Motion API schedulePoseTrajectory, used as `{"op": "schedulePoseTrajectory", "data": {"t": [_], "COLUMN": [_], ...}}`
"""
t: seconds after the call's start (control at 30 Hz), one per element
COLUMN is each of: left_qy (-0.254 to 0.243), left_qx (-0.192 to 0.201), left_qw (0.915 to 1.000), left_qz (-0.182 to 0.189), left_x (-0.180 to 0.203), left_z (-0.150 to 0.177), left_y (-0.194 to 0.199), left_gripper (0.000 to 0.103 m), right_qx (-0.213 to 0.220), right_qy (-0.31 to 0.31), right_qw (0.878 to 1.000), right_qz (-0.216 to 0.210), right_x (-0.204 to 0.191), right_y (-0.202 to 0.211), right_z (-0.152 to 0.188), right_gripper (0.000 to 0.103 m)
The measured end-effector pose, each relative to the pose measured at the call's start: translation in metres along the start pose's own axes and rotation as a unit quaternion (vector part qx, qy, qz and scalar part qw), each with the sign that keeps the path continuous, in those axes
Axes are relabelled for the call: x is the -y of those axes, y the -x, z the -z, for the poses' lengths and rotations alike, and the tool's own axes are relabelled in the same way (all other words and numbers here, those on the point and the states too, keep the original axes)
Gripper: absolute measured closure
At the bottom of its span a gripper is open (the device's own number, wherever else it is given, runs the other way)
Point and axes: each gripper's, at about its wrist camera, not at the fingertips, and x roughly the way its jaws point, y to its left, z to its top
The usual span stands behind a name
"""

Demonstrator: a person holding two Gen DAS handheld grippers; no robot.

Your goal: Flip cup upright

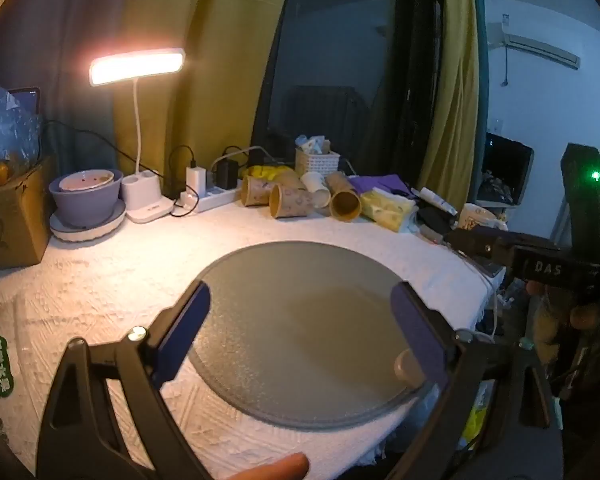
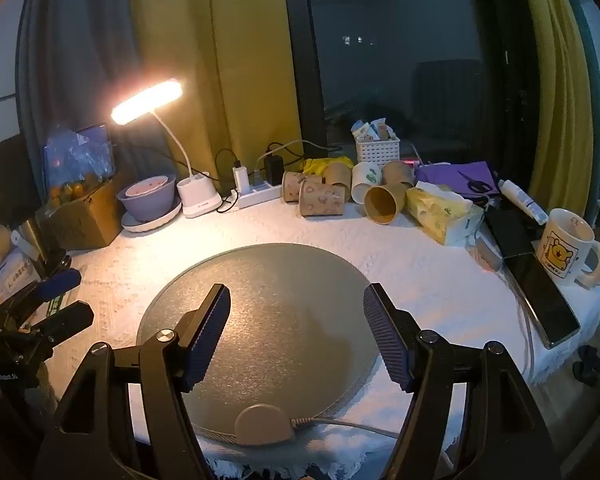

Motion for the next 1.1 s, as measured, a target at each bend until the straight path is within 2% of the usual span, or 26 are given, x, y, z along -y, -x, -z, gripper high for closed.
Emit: {"op": "schedulePoseTrajectory", "data": {"t": [1.1], "left_qy": [-0.002], "left_qx": [-0.02], "left_qw": [0.9998], "left_qz": [-0.007], "left_x": [-0.006], "left_z": [0.004], "left_y": [-0.007], "left_gripper": [0.01], "right_qx": [-0.005], "right_qy": [0.005], "right_qw": [1.0], "right_qz": [-0.002], "right_x": [-0.007], "right_y": [0.005], "right_z": [0.001], "right_gripper": [0.031]}}
